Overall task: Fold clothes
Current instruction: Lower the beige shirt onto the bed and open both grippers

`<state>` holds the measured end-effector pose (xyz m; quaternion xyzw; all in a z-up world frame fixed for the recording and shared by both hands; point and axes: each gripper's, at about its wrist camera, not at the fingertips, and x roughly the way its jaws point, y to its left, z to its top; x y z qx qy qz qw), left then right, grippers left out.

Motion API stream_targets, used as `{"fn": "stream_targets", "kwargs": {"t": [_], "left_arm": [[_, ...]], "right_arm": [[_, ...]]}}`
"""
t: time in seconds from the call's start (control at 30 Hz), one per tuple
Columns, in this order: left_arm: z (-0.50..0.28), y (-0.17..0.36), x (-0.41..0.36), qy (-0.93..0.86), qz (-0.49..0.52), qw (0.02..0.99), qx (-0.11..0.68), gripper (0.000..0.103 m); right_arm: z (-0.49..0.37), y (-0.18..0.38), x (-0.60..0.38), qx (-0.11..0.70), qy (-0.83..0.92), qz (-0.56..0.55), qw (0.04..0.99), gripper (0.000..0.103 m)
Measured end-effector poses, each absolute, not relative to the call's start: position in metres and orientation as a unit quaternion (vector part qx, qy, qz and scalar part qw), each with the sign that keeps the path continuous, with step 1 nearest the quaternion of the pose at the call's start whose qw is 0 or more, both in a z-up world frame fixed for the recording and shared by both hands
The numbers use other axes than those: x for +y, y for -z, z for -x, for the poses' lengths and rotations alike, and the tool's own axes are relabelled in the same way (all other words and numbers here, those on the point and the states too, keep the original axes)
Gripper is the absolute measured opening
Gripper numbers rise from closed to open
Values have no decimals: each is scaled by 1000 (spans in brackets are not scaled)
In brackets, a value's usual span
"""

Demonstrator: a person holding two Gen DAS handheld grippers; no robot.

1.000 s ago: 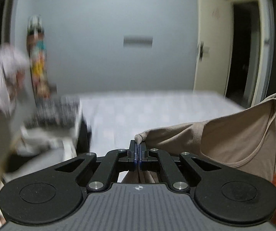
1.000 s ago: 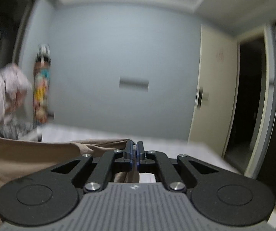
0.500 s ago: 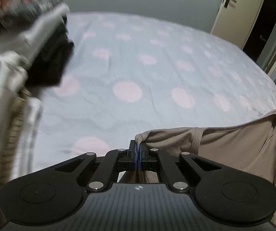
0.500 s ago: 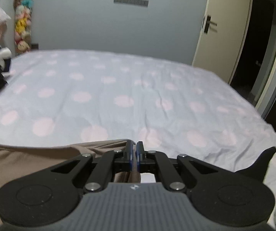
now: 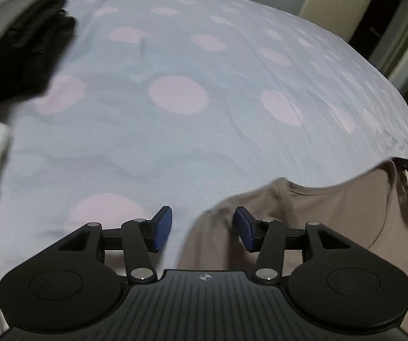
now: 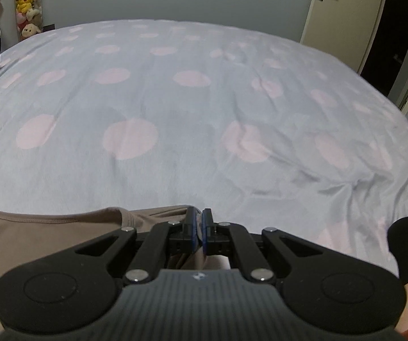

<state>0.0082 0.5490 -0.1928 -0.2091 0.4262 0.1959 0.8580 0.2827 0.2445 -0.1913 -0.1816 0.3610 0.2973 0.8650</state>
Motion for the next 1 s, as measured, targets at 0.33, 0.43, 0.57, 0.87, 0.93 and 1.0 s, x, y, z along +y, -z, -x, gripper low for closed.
{"fn": "stream_targets", "kwargs": {"t": [0.33, 0.43, 0.57, 0.87, 0.93, 1.0], "left_arm": [[-3, 137, 529, -258, 186, 886, 336, 3], [-9, 110, 536, -288, 161, 891, 313, 3], [-37, 101, 557, -324, 134, 882, 315, 3], [-81, 169, 589, -338, 130, 850, 383, 4], [-79, 177, 591, -340, 140, 844, 391, 8], [-77, 182, 593, -343, 147, 839, 396, 20]], "right_arm": [[-275, 139, 234, 322, -318, 146, 880, 4], [-277, 115, 246, 295, -332, 146, 884, 4], [-297, 110, 278, 293, -332, 151, 884, 4], [-342, 167, 322, 363, -340, 156, 853, 5], [-347, 177, 321, 380, -347, 150, 844, 10], [-350, 178, 315, 390, -346, 135, 843, 14]]}}
